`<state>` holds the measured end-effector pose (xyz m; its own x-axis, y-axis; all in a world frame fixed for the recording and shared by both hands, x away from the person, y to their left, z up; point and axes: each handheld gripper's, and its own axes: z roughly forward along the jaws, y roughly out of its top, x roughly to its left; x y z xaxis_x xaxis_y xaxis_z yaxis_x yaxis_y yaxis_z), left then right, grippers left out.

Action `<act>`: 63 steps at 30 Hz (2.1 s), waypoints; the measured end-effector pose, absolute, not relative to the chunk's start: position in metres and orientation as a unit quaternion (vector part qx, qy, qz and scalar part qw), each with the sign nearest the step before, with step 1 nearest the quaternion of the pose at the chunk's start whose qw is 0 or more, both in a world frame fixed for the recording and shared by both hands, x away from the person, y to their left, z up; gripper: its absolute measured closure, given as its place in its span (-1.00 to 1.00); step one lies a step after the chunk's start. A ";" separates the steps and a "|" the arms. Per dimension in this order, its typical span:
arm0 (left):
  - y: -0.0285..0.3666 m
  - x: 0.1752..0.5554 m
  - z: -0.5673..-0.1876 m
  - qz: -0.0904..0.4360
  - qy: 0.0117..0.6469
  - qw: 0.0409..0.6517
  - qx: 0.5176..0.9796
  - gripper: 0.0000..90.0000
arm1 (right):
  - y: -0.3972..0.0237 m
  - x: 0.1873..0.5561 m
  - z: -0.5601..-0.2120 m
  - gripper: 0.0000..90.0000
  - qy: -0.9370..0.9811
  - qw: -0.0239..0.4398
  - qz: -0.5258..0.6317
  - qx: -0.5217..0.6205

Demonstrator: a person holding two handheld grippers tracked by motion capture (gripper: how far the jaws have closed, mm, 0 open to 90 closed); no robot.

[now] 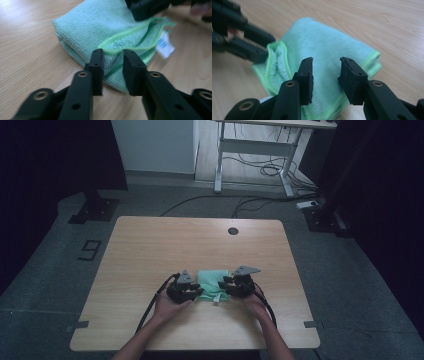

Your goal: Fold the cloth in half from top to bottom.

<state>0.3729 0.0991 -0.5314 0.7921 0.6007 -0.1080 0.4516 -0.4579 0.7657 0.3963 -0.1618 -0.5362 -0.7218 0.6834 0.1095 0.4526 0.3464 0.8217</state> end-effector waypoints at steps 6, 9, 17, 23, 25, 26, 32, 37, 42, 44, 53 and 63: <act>0.108 0.377 -0.518 0.083 0.325 0.455 0.825 0.33 | -0.161 0.382 -0.540 0.37 0.819 0.127 0.447 0.337; 0.104 0.383 -0.516 0.084 0.327 0.455 0.824 0.31 | -0.160 0.379 -0.540 0.37 0.822 0.129 0.444 0.333; 0.081 0.388 -0.537 0.077 0.316 0.388 0.862 0.27 | -0.159 0.374 -0.548 0.32 0.825 0.122 0.437 0.337; 0.081 0.386 -0.536 0.090 0.317 0.392 0.859 0.23 | -0.161 0.371 -0.551 0.29 0.827 0.126 0.435 0.334; 0.081 0.387 -0.529 0.098 0.313 0.402 0.855 0.22 | -0.162 0.372 -0.551 0.29 0.826 0.122 0.437 0.335; 0.080 0.388 -0.526 0.101 0.310 0.405 0.854 0.21 | -0.162 0.372 -0.551 0.29 0.825 0.121 0.437 0.336; 0.062 0.415 -0.512 0.102 0.297 0.398 0.862 0.14 | -0.161 0.373 -0.551 0.29 0.827 0.122 0.435 0.335; 0.058 0.436 -0.522 0.098 0.317 0.370 0.868 0.15 | -0.162 0.374 -0.552 0.30 0.825 0.119 0.436 0.340; 0.070 0.449 -0.532 0.085 0.343 0.370 0.859 0.15 | -0.162 0.374 -0.552 0.31 0.825 0.119 0.435 0.340; 0.070 0.449 -0.533 0.085 0.343 0.373 0.858 0.16 | -0.161 0.374 -0.551 0.31 0.826 0.121 0.435 0.339; 0.071 0.441 -0.524 0.098 0.332 0.389 0.853 0.16 | -0.163 0.384 -0.539 0.22 0.812 0.148 0.442 0.351; 0.070 0.440 -0.531 0.086 0.330 0.384 0.858 0.18 | -0.152 0.418 -0.541 0.23 0.800 0.155 0.448 0.369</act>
<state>0.4400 0.0704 -0.5315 0.7670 0.6329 -0.1056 0.5008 -0.4874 0.7153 0.4177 -0.1520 -0.5412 -0.6800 0.7287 0.0816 0.4504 0.3273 0.8307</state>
